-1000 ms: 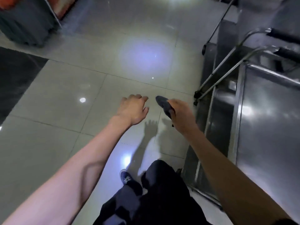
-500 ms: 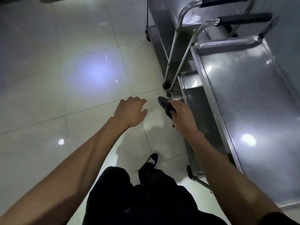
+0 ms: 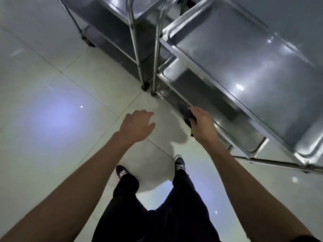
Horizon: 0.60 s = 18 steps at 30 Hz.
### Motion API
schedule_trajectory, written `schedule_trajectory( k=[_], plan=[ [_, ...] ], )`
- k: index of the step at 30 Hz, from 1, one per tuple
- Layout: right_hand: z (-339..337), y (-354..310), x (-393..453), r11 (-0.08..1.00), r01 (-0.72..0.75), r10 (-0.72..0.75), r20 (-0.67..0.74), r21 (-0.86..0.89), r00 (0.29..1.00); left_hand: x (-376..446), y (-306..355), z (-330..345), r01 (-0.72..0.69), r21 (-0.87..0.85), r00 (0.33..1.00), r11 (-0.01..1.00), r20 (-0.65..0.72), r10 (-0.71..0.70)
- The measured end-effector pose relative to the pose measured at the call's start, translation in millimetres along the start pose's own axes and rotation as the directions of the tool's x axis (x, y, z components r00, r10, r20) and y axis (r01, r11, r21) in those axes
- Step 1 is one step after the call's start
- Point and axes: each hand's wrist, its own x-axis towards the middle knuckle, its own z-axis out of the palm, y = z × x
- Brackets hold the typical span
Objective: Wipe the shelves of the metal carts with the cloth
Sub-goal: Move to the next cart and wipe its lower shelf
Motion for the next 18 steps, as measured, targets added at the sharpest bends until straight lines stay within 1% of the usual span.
schedule_trajectory(
  k=[3,7,12,15,18],
  plan=[
    [23,-12,-13,0.989,-0.141,0.144,-0.104,0.037,0.984,15,-25,1,-0.098,0.04,0.994,0.994,0.055,0.096],
    [60,-17,-20,0.963,-0.255,0.266,-0.136,0.091,0.954,43,-41,10,-0.192,0.07,0.978,0.979,0.101,0.184],
    [106,-5,-6,0.93,-0.346,0.36,-0.109,0.127,0.927,84,-60,30,-0.219,0.099,0.967,0.971,0.158,0.202],
    [134,7,10,0.917,-0.364,0.386,-0.124,0.166,0.914,112,-74,46,-0.256,0.139,0.955,0.957,0.191,0.227],
    [165,15,29,0.896,-0.394,0.418,-0.085,0.206,0.905,143,-92,62,-0.287,0.125,0.945,0.95,0.199,0.259]
  ],
)
